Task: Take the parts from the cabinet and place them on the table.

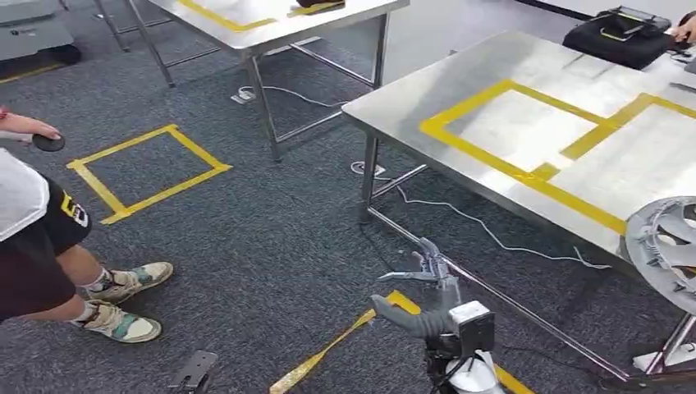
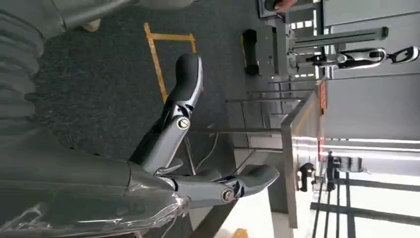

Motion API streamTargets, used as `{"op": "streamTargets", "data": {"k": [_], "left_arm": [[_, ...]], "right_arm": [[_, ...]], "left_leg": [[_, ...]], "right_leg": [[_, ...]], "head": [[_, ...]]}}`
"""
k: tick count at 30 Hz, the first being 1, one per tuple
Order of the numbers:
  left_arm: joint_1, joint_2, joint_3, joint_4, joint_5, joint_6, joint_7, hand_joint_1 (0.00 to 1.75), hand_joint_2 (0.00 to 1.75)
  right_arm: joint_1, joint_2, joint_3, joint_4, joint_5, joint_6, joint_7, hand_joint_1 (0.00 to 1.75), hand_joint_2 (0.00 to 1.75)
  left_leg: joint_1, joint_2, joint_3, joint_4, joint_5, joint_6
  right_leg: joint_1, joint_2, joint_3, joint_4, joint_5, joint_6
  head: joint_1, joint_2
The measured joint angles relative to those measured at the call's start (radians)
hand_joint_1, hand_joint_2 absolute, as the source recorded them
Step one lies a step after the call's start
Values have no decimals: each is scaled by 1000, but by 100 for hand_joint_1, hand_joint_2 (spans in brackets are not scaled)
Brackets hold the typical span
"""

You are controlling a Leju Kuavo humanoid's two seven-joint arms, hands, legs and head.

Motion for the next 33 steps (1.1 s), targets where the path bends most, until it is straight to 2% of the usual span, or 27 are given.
{"op": "streamTargets", "data": {"k": [2, 3, 4, 7, 8, 9, 10, 12, 13, 14, 15, 16, 17, 18, 19, 20, 21, 23, 24, 25, 26, 28, 29, 30, 31, 32, 33], "left_arm": [[0, 4, 0, 0, -3, -4, 0, 0, 0], [0, 5, 0, 0, -3, -5, 0, 0, 0], [-3, 8, 0, 0, -3, -5, 0, 0, 0], [2, 13, 0, 0, -3, -7, 0, 0, 0], [3, 18, 0, 0, -3, -8, 0, 0, 0], [4, 20, 0, 0, -3, -9, 0, 0, 0], [1, 21, 0, 0, -3, -11, 0, 0, 0], [-4, 19, 0, 0, -3, -15, 0, 0, 0], [-4, 19, 0, 0, -3, -17, 0, 0, 0], [-2, 19, 0, 0, -3, -17, 0, 0, 0], [0, 18, 0, 0, -2, -17, 0, 0, 0], [0, 19, 0, 0, -2, -17, 0, 0, 0], [0, 19, 0, 0, -2, -17, 0, 0, 0], [-2, 18, 0, 0, -2, -17, 0, 0, 0], [-6, 15, 0, 0, -2, -17, 0, 0, 0], [-7, 14, 0, 0, -2, -17, 0, 0, 0], [-6, 14, 0, 0, -2, -17, 0, 0, 0], [-3, 13, 0, 0, -2, -19, 0, 0, 0], [-2, 11, 0, 0, -2, -21, 0, 0, 0], [-2, 13, 0, 0, -2, -21, 0, 0, 0], [-5, 13, 0, 0, -2, -21, 0, 0, 0], [-4, 9, 0, 0, -2, -21, 0, 0, 0], [-1, 7, 0, 0, -2, -21, 1, 0, 0], [2, 7, 0, 0, -2, -21, 3, 0, 0], [3, 6, 0, 0, -2, -21, 3, 0, 0], [3, 5, 0, 0, -2, -21, 3, 0, 0], [2, 5, 0, 0, -2, -21, 3, 0, 0]], "right_arm": [[-4, 7, 0, 5, -1, 0, -1, 0, 175], [-7, 9, 0, 7, -1, 0, -2, 0, 175], [-10, 12, 1, 9, -1, 0, -2, 0, 175], [-14, 21, 3, 19, -1, 1, -3, 0, 175], [-18, 25, 3, 21, -1, 1, -3, 0, 175], [-24, 28, 6, 24, -1, 1, -3, 0, 175], [-29, 32, 7, 26, -1, 2, -3, 0, 175], [-33, 33, 8, 33, 0, 3, -3, 0, 175], [-33, 33, 8, 37, 0, 4, -3, 0, 175], [-33, 33, 8, 42, 2, 7, -3, 0, 175], [-34, 33, 8, 44, 2, 9, -3, 0, 175], [-36, 33, 8, 47, 2, 10, -3, 0, 175], [-39, 33, 9, 48, 2, 10, -3, 0, 175], [-41, 34, 10, 48, 3, 10, -3, 0, 175], [-44, 34, 10, 48, 3, 10, -3, 0, 175], [-46, 34, 10, 49, 4, 10, -3, 0, 175], [-47, 34, 11, 50, 5, 11, -3, 0, 175], [-48, 34, 13, 52, 5, 11, -3, 0, 175], [-49, 34, 14, 52, 6, 12, -3, 0, 175], [-51, 34, 15, 52, 7, 13, -3, 0, 0], [-51, 34, 15, 53, 7, 13, -3, 0, 0], [-47, 33, 15, 57, 11, 12, -5, 0, 0], [-45, 33, 15, 59, 15, 11, -6, 0, 0], [-44, 33, 15, 60, 16, 11, -7, 0, 0], [-44, 33, 15, 61, 16, 11, -7, 0, 0], [-45, 33, 16, 61, 16, 10, -8, 0, 0], [-46, 33, 15, 61, 16, 10, -9, 0, 0]], "left_leg": [[1, -21, 4, 0, 0, -2], [2, -28, 4, 0, 0, -4], [-4, -35, -2, 5, 0, -12], [7, -52, -11, -5, 13, -34], [6, -55, -11, -5, 12, -40], [4, -25, -16, 8, 0, -43], [1, 0, -38, 53, -33, -46], [3, 17, -118, 217, -110, -52], [3, 21, -151, 284, -131, -53], [3, 22, -162, 303, -128, -53], [3, 23, -148, 278, -104, -53], [3, 25, -115, 216, -66, -51], [3, 34, -63, 122, -21, -49], [2, 69, -7, 28, 10, -48], [-8, 88, 7, -7, -5, -45], [-4, 72, 3, -6, 2, -33], [-5, 68, 2, -6, 1, -32], [-5, 55, 2, -9, 4, -20], [0, 50, 3, -10, 7, -15], [2, 44, 3, -10, 7, -7], [2, 39, 1, -10, 7, -2], [1, 29, 0, -10, 7, 0], [1, 24, 0, -9, 7, 0], [2, 21, 0, -9, 7, 0], [3, 17, 1, -9, 7, 0], [5, 12, 3, -9, 6, -3], [6, 7, 5, -8, 5, -7]], "right_leg": [[-3, 13, 82, -173, 93, -6], [-7, 45, 118, -251, 116, -7], [-11, 71, 131, -277, 102, -9], [-1, 56, 129, -271, 108, -22], [-7, 47, 131, -279, 114, -31], [-9, 38, 135, -284, 117, -38], [-9, 30, 135, -286, 118, -44], [-6, 8, 134, -286, 117, -46], [-5, -3, 133, -286, 116, -48], [-4, -12, 133, -286, 116, -47], [-4, -20, 133, -286, 116, -47], [-4, -27, 134, -286, 116, -47], [-4, -36, 136, -285, 115, -45], [-3, -42, 139, -284, 112, -41], [8, -47, 136, -280, 108, -34], [8, -50, 137, -281, 108, -31], [8, -56, 139, -284, 108, -28], [5, -67, 144, -286, 106, -18], [4, -57, 133, -281, 99, -10], [2, -23, 119, -237, 66, -4], [2, -9, 86, -164, 27, -4], [2, 1, 2, 14, -45, -1], [2, 1, -19, 50, -47, -1], [1, 1, -14, 32, -26, -2], [-1, 1, 12, -27, 13, -2], [-4, 1, 62, -132, 67, -3], [-8, 5, 111, -226, 107, 0]], "head": [[0, 0], [0, 0], [-2, 0], [-1, 0], [-2, 0], [-3, 0], [-9, 0], [-8, 0], [-8, 0], [-8, 0], [-9, 0], [-8, 0], [-8, 0], [-9, 0], [-10, 0], [-5, 0], [-3, 0], [-4, 0], [-4, 0], [0, 0], [1, 0], [2, 0], [1, 0], [2, 0], [2, 0], [1, 0], [2, 0]]}}
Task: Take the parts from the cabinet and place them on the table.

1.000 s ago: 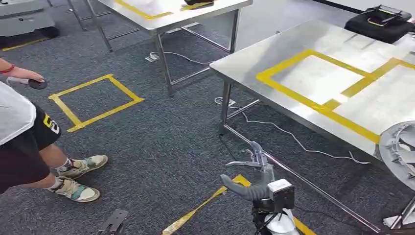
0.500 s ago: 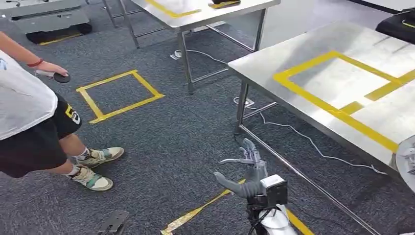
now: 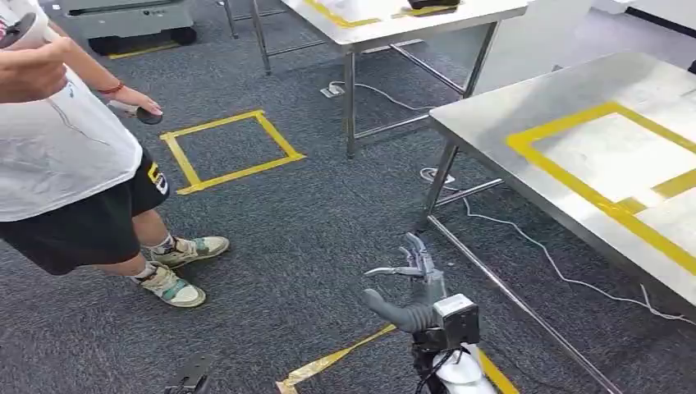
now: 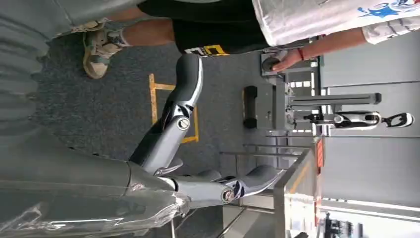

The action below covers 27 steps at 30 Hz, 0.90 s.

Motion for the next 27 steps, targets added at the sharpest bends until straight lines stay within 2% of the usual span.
{"op": "streamTargets", "data": {"k": [1, 2, 5, 6, 7, 8, 9, 10, 11, 12, 13, 14, 15, 16, 17, 20, 21, 22, 23, 25, 26, 27], "left_arm": [[0, 1, 0, 0, 0, 0, 0, 0, 0], [-2, 1, 0, 0, 0, 0, 0, 0, 0], [1, 1, 0, 0, 0, 0, 0, 0, 0], [1, 1, 0, 0, 0, 0, 0, 0, 0], [2, 1, 0, 0, 0, 0, -2, 0, 0], [1, 1, 0, 0, 0, -1, -3, 0, 0], [1, -1, 0, 0, 0, -3, -4, 0, 0], [1, -1, 0, 0, 2, -5, -4, 0, 0], [3, -2, 0, 0, 3, -7, -4, 0, 0], [6, -1, 0, 0, 3, -7, -4, 0, 0], [7, -1, 0, 0, 5, -8, -4, 0, 0], [7, 0, 0, 0, 5, -10, -4, 0, 0], [6, 0, 0, 0, 5, -10, -4, 0, 0], [6, 0, 0, 0, 5, -10, -4, 0, 0], [3, -1, 0, 0, 4, -11, -4, 0, 0], [6, -2, 0, 0, 4, -14, -4, 0, 0], [8, -5, 0, 0, 3, -14, -4, 0, 0], [8, -3, 0, 0, 4, -14, -4, 0, 0], [7, -1, 0, 0, 3, -14, -4, 0, 0], [7, 0, 0, 0, 3, -18, -2, 0, 0], [8, 0, 1, 0, 4, -20, 2, 0, 0], [10, -1, 2, 0, 5, -20, 3, 0, 0]], "right_arm": [[-1, 0, 0, 0, 0, 0, 0, 0, 0], [-1, 0, 1, 0, 0, 0, -1, 0, 0], [2, 0, 1, 2, 0, -3, -2, 0, 0], [1, 1, 1, 2, 0, -5, -2, 0, 0], [1, 1, 1, 2, 0, -7, -2, 0, 0], [1, 1, 1, 2, -1, -8, -2, 0, 0], [2, 1, 1, 2, -1, -9, -1, 0, 0], [3, 1, 1, 3, -1, -10, -1, 0, 0], [5, 1, 1, 5, -1, -10, 0, 0, 0], [7, 1, 1, 5, -1, -11, 1, 0, 0], [8, 1, 1, 5, -1, -11, 1, 0, 0], [8, 1, 1, 6, -1, -11, 2, 0, 0], [7, 1, 1, 6, -1, -11, 2, 0, 0], [7, 2, 1, 6, -1, -11, 2, 0, 0], [6, 2, 1, 6, -1, -11, 2, 0, 0], [8, 2, 1, 6, -4, -12, 5, 0, 0], [8, 2, 1, 6, -12, -8, 9, 0, 0], [8, 2, 1, 6, -19, -4, 11, 0, 0], [6, 2, 1, 6, -31, 6, 15, 0, 0], [7, 2, -1, 10, -99, 66, 55, 0, 0], [7, 2, -5, 19, -134, 94, 76, 0, 0], [7, 2, -11, 36, -162, 102, 95, 0, 0]], "left_leg": [[0, -1, 0, 0, 0, -6], [-6, -3, -6, 6, 0, -14], [-1, -4, -6, -2, 8, -28], [0, -1, -9, 1, 1, -34], [-1, 8, -17, 22, -17, -38], [-2, 13, -43, 78, -53, -40], [-2, 15, -87, 172, -100, -43], [-2, 15, -128, 257, -134, -44], [-2, 15, -157, 316, -150, -44], [-2, 15, -163, 326, -140, -44], [-2, 15, -146, 292, -109, -42], [-2, 16, -109, 219, -65, -39], [-2, 18, -59, 124, -21, -36], [-2, 25, -17, 48, 4, -34], [-5, 27, 4, 8, -9, -36], [-8, 22, -5, 9, -11, -20], [-3, 22, -3, 4, -7, -13], [-1, 22, -2, 4, -7, -8], [-1, 22, -2, 4, -7, -1], [-3, 22, -2, 4, -8, 3], [-4, 22, -2, 4, -8, 3], [-4, 21, -2, 4, -8, 3]], "right_leg": [[-3, 13, 24, -48, -10, 4], [0, 17, 32, -55, -5, -5], [7, 15, 22, -47, -3, -21], [0, 13, 24, -53, 4, -32], [-1, 11, 25, -53, 5, -37], [-1, 8, 24, -53, 4, -43], [0, 4, 22, -53, 4, -45], [2, 1, 21, -53, 4, -47], [2, -1, 21, -53, 3, -47], [3, -2, 21, -53, 3, -47], [3, -2, 21, -53, 3, -47], [3, -2, 23, -53, 3, -47], [2, -3, 25, -53, 2, -45], [2, -3, 27, -53, 0, -41], [13, -2, 23, -45, -5, -34], [9, -5, 23, -55, 1, -21], [8, -4, 23, -53, -3, -15], [8, -3, 10, -37, -17, -10], [7, -3, -11, 13, -51, -5], [7, -3, -91, 184, -125, -1], [7, -3, -124, 248, -143, 0], [7, -3, -139, 270, -138, 0]], "head": [[0, 0], [0, 0], [-2, 0], [-2, 0], [-4, 0], [-8, 0], [-7, 0], [-6, 0], [-7, 0], [-6, 0], [-7, 0], [-6, 0], [-7, 0], [-7, 0], [-8, 0], [-3, 0], [-6, 0], [-2, 0], [3, 0], [4, 0], [3, 0], [3, 0]]}}
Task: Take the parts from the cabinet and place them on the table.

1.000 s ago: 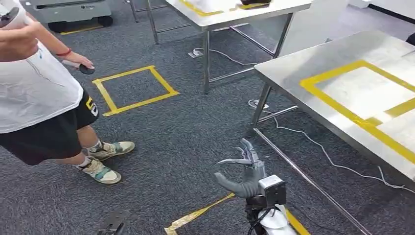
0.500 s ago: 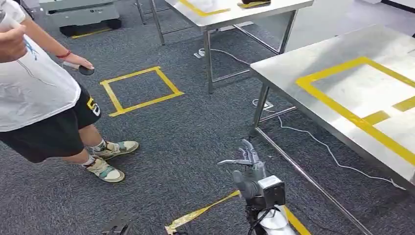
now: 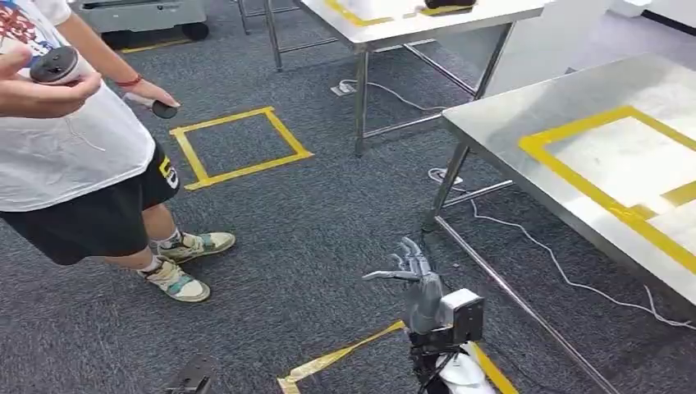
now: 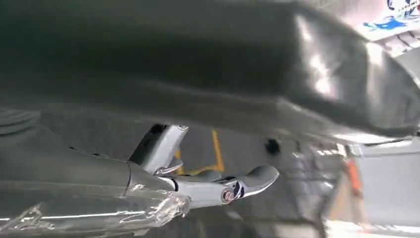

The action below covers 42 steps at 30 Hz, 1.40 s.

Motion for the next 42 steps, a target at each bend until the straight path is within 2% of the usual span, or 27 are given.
{"op": "streamTargets", "data": {"k": [1, 2, 4, 5, 8, 10, 12, 13, 14, 15, 16, 17, 19, 20, 21, 24, 26, 29, 30, 31, 32, 34, 35, 36, 39, 40, 42], "left_arm": [[0, 0, 0, 0, 1, 0, 1, 0, 0], [0, 0, 1, 0, 2, 1, 2, 0, 0], [1, 1, 2, 0, 3, 2, 2, 0, 0], [1, 2, 3, 0, 3, 3, 2, 0, 0], [3, 2, 3, 0, 2, 3, 2, 0, 0], [3, 3, 4, 0, 1, 6, 3, 0, 0], [3, 3, 4, 0, -2, 8, 6, 0, 0], [3, 2, 5, 0, -3, 7, 8, 0, 0], [4, 2, 4, 0, -6, 7, 9, 0, 0], [5, 2, 4, 0, -7, 7, 10, 0, 0], [6, 2, 5, 0, -8, 7, 11, 0, 0], [6, 2, 5, 0, -9, 7, 12, 0, 0], [4, 3, 4, 0, -12, 7, 13, 0, 0], [2, 2, 4, 0, -13, 7, 15, 0, 0], [-2, 2, 4, 0, -16, 7, 15, 0, 0], [0, 0, 4, 0, -17, 7, 18, 0, 0], [0, 1, 5, 0, -17, 7, 18, 0, 0], [-2, 2, 5, 0, -19, 7, 18, 0, 0], [-2, 2, 5, 0, -20, 7, 20, 0, 0], [-1, 0, 5, 0, -21, 7, 21, 0, 0], [-1, 0, 5, 0, -22, 7, 24, 0, 0], [-3, -2, 3, 0, -33, 7, 27, 0, 0], [-4, -4, 2, 0, -40, 6, 29, 0, 0], [-7, -4, -1, 0, -45, 5, 30, 0, 0], [-13, -7, -5, 0, -61, 2, 37, 0, 0], [-16, -7, -6, 0, -63, 2, 39, 0, 0], [-22, -7, -10, 0, -71, 2, 44, 0, 0]], "right_arm": [[-1, 0, -9, 18, -14, 3, 8, 0, 0], [-4, 0, -17, 34, -27, 5, 10, 0, 0], [-12, 0, -35, 61, -46, 7, 10, 0, 0], [-17, 0, -39, 72, -47, 8, 9, 0, 0], [-15, 1, -49, 89, -51, 6, 2, 0, 0], [-17, 2, -54, 95, -48, 4, 4, 0, 0], [-24, 2, -56, 106, -32, -3, 18, 0, 0], [-28, 2, -56, 119, -22, -10, 30, 0, 0], [-29, 2, -57, 129, -16, -15, 36, 0, 0], [-28, 2, -58, 137, -14, -16, 38, 0, 0], [-29, 2, -59, 143, -10, -18, 42, 0, 0], [-31, 2, -59, 149, -8, -19, 45, 0, 0], [-40, 3, -59, 164, 4, -24, 54, 0, 0], [-46, 3, -59, 172, 9, -26, 57, 0, 0], [-51, 3, -59, 177, 12, -27, 58, 0, 0], [-57, 5, -55, 196, 17, -29, 61, 0, 0], [-60, 5, -55, 200, 18, -29, 61, 0, 0], [-67, 5, -53, 219, 35, -56, 58, 0, 0], [-67, 5, -51, 229, 49, -79, 54, 0, 0], [-68, 5, -49, 235, 56, -94, 52, 0, 0], [-73, 9, -47, 253, 72, -125, 46, 0, 0], [-91, 16, -41, 289, 95, -151, 23, 0, 0], [-104, 17, -39, 307, 103, -164, 5, 0, 0], [-121, 19, -38, 328, 111, -174, -12, 0, 0], [-159, 25, -38, 406, 130, -240, -78, 0, 0], [-178, 27, -40, 435, 136, -270, -86, 0, 0], [-221, 31, -43, 484, 146, -295, -73, 0, 0]], "left_leg": [[0, -2, 1, 0, 0, 0], [1, -6, 2, 0, 0, 0], [1, -9, 5, 1, -2, -5], [-6, -10, 1, 5, -4, -11], [-1, -10, -2, 1, 3, -27], [2, -8, -5, 10, -8, -37], [1, -5, -53, 114, -75, -45], [1, -5, -97, 210, -120, -48], [1, -5, -133, 286, -148, -49], [1, -5, -154, 329, -156, -49], [1, -5, -149, 317, -137, -48], [1, -5, -122, 263, -97, -46], [1, -2, -30, 88, -16, -42], [1, 5, 6, 19, -8, -42], [0, 1, 11, 2, -13, -36], [-5, 0, 7, 3, -9, -19], [2, 0, 9, -3, -5, -6], [0, 0, 8, -2, -6, 1], [-1, 0, 9, -2, -7, 2], [-1, -1, 9, -2, -7, 2], [0, -3, 10, -2, -7, 2], [2, -5, 15, -1, -10, -2], [1, -5, 17, -1, -12, -7], [-5, -6, 12, 2, -12, -14], [-1, -6, 13, -5, -5, -28], [1, -5, 12, -4, -8, -34], [1, -3, -14, 53, -49, -43]], "right_leg": [[0, 0, 10, -28, 28, 0], [-2, 0, 40, -95, 70, -1], [-6, 2, 131, -279, 153, -3], [-4, 6, 148, -313, 137, -5], [2, 10, 145, -310, 142, -21], [-5, 8, 147, -318, 150, -36], [-5, 6, 146, -318, 150, -47], [-5, 4, 145, -318, 150, -48], [-3, 3, 145, -318, 150, -48], [-3, 2, 145, -318, 150, -48], [-3, 2, 145, -318, 150, -48], [-3, 2, 146, -318, 150, -48], [-4, 2, 148, -317, 150, -46], [0, 3, 148, -316, 149, -40], [6, 4, 143, -310, 146, -35], [2, 2, 147, -323, 153, -18], [2, 3, 130, -298, 129, -9], [-2, 3, 19, -54, 14, 0], [-2, 4, -7, -3, 1, 1], [-2, 3, -13, 4, 11, 1], [-2, 3, 5, -39, 44, 0], [-4, 3, 100, -231, 141, -3], [-6, 5, 135, -307, 150, -3], [-2, 9, 152, -316, 143, -5], [4, 11, 144, -313, 147, -23], [-1, 10, 145, -319, 152, -33], [-4, 10, 145, -321, 155, -45]], "head": [[0, 0], [0, 0], [1, 0], [0, 0], [-1, 0], [0, 0], [-5, 0], [-5, 0], [-5, 0], [-4, 0], [-5, 0], [-5, 0], [-5, 0], [-5, 0], [-5, 0], [-3, 0], [-1, 0], [3, 0], [3, 0], [2, 0], [3, 0], [3, 0], [3, 0], [3, 0], [1, 0], [1, 0], [-6, 0]]}}
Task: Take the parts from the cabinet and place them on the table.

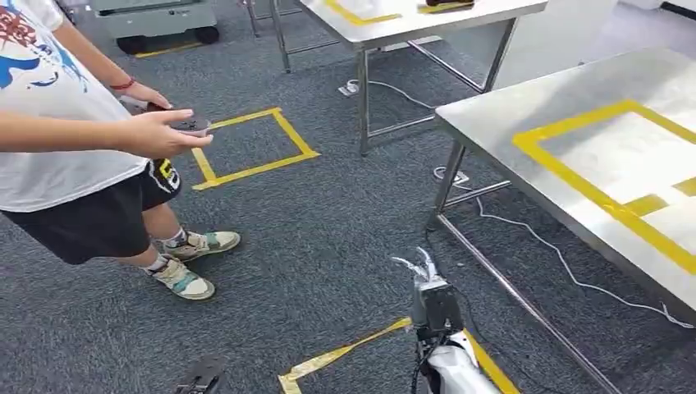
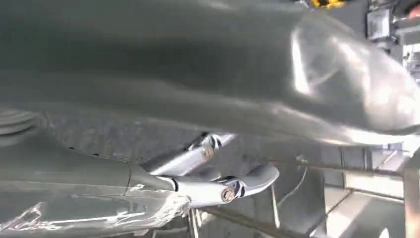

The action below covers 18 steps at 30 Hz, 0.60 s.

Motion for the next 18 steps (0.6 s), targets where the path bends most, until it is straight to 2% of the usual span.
{"op": "streamTargets", "data": {"k": [2, 3, 4, 5, 6, 7, 8, 9, 10, 12, 14, 15, 16, 17, 18], "left_arm": [[-4, -2, -3, 0, -2, -2, 5, 0, 0], [-4, -3, -6, 0, -2, -2, 6, 0, 0], [-2, -3, -8, 0, -2, -2, 8, 0, 0], [-1, -3, -9, 0, -2, -2, 9, 0, 0], [-1, -3, -9, 0, -3, -2, 10, 0, 0], [-2, -3, -10, 0, -4, -2, 10, 0, 0], [-3, -2, -11, 0, -4, -2, 10, 0, 0], [-5, -3, -11, 0, -4, -2, 10, 0, 0], [-8, -6, -12, 0, -4, -2, 10, 0, 0], [-4, -8, -14, 0, -4, -2, 11, 0, 0], [-3, -6, -15, 0, -5, -2, 14, 0, 0], [-3, -6, -16, 0, -5, -2, 15, 0, 0], [-4, -7, -16, 0, -8, -2, 16, 0, 0], [-4, -7, -16, 0, -10, -2, 16, 0, 0], [-2, -8, -17, 0, -11, -2, 17, 0, 0]], "right_arm": [[-33, 1, -5, 61, 12, -21, 36, 0, 0], [-43, 1, -9, 94, 18, -32, 59, 0, 0], [-47, 1, -14, 123, 25, -43, 84, 0, 0], [-50, 1, -17, 147, 31, -52, 109, 0, 0], [-55, 1, -21, 167, 35, -58, 131, 0, 0], [-60, 1, -24, 188, 36, -61, 149, 0, 0], [-64, 1, -26, 200, 36, -62, 156, 0, 0], [-70, 1, -29, 214, 37, -63, 164, 0, 0], [-76, 1, -32, 228, 38, -64, 181, 0, 0], [-79, 0, -37, 249, 46, -65, 195, 0, 0], [-80, 0, -38, 261, 53, -55, 198, 0, 0], [-82, 1, -38, 265, 56, -54, 199, 0, 0], [-85, 1, -38, 271, 61, -53, 199, 0, 0], [-86, 1, -38, 278, 64, -53, 200, 0, 0], [-85, 1, -38, 283, 68, -54, 201, 0, 0]], "left_leg": [[0, 0, -79, 166, -78, -5], [0, 0, -117, 242, -102, -5], [0, 0, -134, 270, -101, -5], [0, 0, -126, 246, -73, -3], [0, 0, -101, 192, -35, -1], [0, 1, -55, 96, 16, 2], [1, 3, -12, 12, 52, 4], [-2, 6, 11, -37, 51, 4], [0, 4, 12, -48, 46, 10], [-5, 2, 8, -46, 46, 19], [1, 2, 11, -52, 52, 32], [1, 2, 11, -52, 51, 38], [1, 2, 11, -52, 50, 43], [0, 2, 11, -52, 50, 44], [-1, 2, 11, -51, 49, 45]], "right_leg": [[1, -2, 0, 0, -1, -2], [2, -3, 0, 0, -1, -3], [2, -3, 0, 0, -1, -3], [2, -3, 0, 0, -1, -2], [2, -2, 0, 0, -1, -2], [1, -2, 2, 1, -1, -1], [1, -1, 3, 1, -2, 1], [10, -1, -1, 5, -5, 8], [11, 1, -6, 8, -5, 12], [8, -1, -4, 1, -1, 22], [6, -1, -14, 9, -12, 32], [6, -2, -29, 45, -40, 36], [6, -2, -60, 115, -76, 39], [5, -2, -103, 207, -114, 41], [5, -2, -142, 286, -141, 44]], "head": [[0, 0], [0, 0], [0, 0], [-1, 0], [0, 0], [0, 0], [0, 0], [0, 0], [1, 0], [0, 0], [0, 0], [5, 0], [6, 0], [4, 0], [6, 0]]}}
